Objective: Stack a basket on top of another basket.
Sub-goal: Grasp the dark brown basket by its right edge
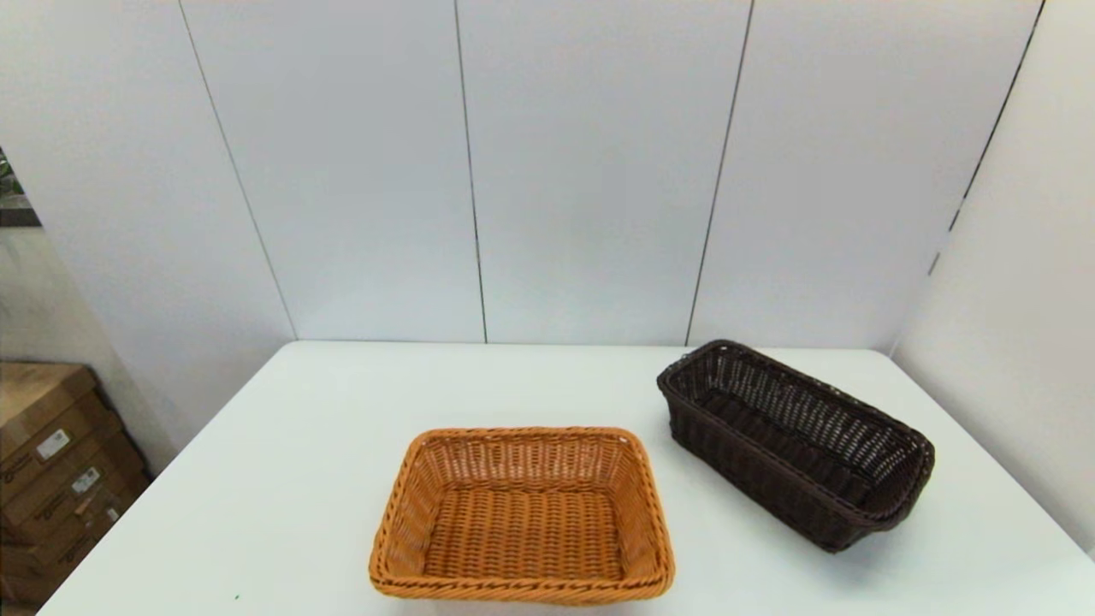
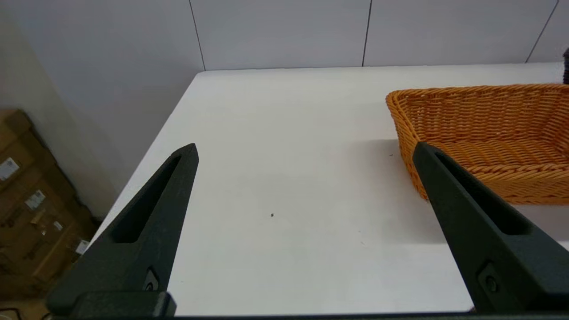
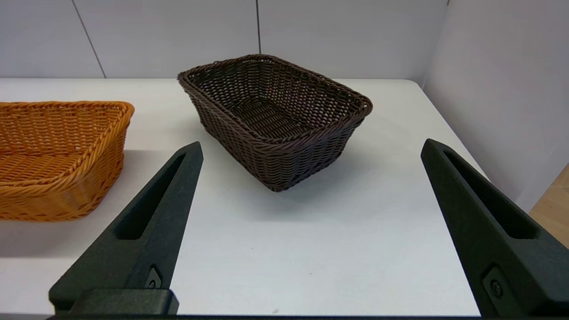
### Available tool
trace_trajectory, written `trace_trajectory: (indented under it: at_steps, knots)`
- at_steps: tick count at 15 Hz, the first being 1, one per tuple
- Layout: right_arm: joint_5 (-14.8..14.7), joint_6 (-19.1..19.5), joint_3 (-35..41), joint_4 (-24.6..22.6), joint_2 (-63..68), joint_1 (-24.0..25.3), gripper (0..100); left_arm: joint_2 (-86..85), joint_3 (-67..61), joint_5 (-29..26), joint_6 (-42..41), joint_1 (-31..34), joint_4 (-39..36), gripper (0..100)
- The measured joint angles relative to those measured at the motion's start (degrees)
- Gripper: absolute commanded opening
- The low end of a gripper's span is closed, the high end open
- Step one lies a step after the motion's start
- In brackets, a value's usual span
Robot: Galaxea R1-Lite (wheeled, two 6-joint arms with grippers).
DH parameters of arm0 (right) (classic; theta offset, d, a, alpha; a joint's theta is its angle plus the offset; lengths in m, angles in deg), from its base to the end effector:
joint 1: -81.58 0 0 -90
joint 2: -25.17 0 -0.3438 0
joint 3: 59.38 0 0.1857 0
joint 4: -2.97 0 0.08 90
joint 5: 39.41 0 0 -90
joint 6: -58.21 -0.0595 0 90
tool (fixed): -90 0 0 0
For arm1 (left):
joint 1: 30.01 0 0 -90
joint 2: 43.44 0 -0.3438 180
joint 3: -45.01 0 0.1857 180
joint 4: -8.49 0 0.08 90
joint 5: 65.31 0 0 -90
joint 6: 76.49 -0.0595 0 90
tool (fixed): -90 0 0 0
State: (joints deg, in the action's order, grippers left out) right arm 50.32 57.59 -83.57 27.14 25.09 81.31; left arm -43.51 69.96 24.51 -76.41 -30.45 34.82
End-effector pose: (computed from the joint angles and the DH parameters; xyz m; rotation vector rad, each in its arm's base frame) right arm -0.0350 -0.0001 0.0761 0.0108 -0.0018 -0.0094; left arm -0.0361 0.0001 0.0749 -0.0013 0.0229 -0.0108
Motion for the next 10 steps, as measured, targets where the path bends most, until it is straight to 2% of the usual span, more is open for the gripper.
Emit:
trace_trajectory:
  at_steps: [10]
  knots:
    - [0.0, 0.0, 0.0, 0.0, 0.0, 0.0, 100, 0.0, 0.0, 0.0, 0.1, 0.0, 0.0, 100]
